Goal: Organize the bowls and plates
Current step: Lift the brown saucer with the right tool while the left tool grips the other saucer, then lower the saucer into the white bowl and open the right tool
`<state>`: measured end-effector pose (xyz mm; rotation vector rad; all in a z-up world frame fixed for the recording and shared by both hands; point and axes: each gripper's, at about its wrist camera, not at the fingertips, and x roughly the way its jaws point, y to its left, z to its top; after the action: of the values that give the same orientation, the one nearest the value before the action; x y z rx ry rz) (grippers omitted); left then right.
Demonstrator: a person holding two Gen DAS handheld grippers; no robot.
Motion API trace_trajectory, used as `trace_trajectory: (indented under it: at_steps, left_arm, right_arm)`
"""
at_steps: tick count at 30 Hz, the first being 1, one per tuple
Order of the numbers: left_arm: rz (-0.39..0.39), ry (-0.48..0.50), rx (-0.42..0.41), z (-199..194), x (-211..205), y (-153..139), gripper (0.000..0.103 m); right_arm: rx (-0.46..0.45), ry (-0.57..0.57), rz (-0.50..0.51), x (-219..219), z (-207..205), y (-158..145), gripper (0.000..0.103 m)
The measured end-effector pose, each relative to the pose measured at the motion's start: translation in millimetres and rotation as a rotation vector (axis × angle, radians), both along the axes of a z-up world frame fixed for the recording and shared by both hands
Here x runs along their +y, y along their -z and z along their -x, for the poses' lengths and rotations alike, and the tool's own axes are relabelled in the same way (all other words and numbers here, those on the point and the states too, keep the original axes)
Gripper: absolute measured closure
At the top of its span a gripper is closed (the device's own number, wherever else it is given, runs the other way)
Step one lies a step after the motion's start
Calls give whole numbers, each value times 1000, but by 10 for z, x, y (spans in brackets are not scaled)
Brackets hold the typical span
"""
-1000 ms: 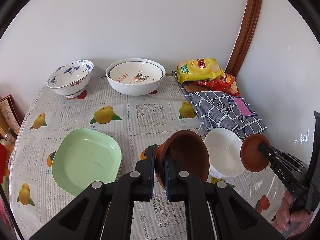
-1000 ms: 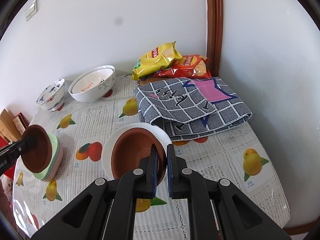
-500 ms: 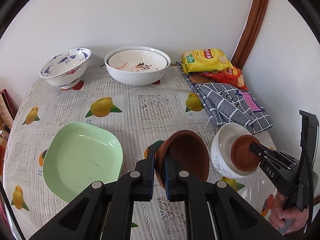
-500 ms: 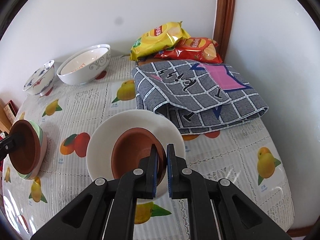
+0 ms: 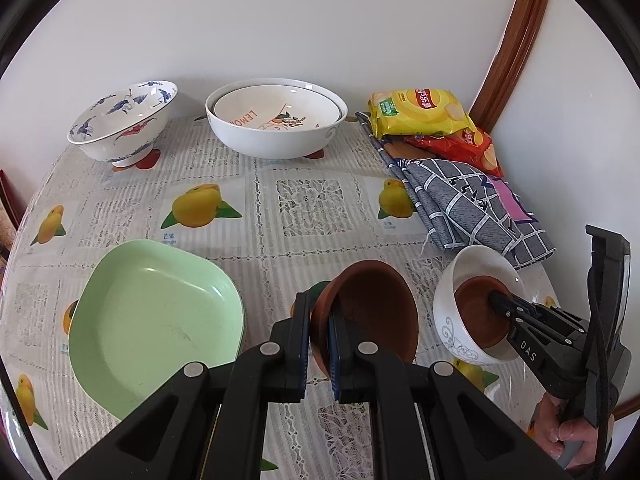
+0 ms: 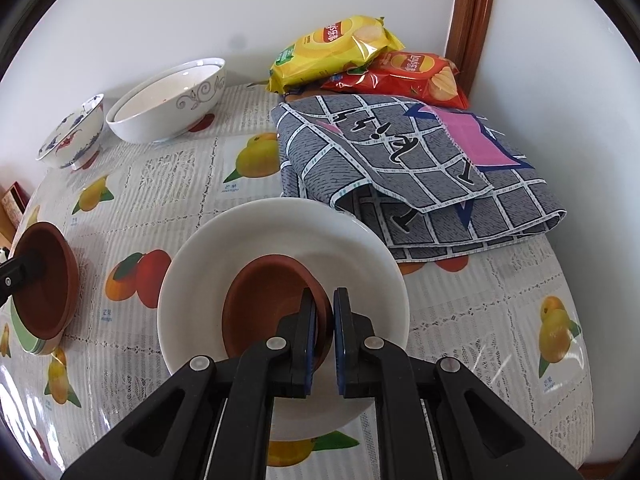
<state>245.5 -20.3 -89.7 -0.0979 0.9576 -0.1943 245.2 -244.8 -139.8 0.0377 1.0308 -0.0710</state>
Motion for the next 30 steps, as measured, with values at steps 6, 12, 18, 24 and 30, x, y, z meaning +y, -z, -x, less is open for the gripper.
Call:
trace_trajectory:
  at_steps: [6, 12, 18, 24, 30]
  left_arm:
    - [0, 1, 10, -12, 6, 35, 94]
    - [-9, -11, 15, -13, 43, 50, 94]
    - [-7, -15, 19, -30, 46, 56, 94]
    - [-18, -5, 20, -23, -23, 46, 94]
    - [-29, 2, 13, 0, -84, 4, 94]
  right_arm:
    - [21, -12, 56, 62, -46, 39, 95]
    - [34, -10, 69, 62, -29, 87, 94]
    - [41, -29, 93, 109, -46, 131, 93]
    - [46, -42, 101, 151, -77, 168, 90]
    - [38, -59, 111, 171, -80, 143, 79]
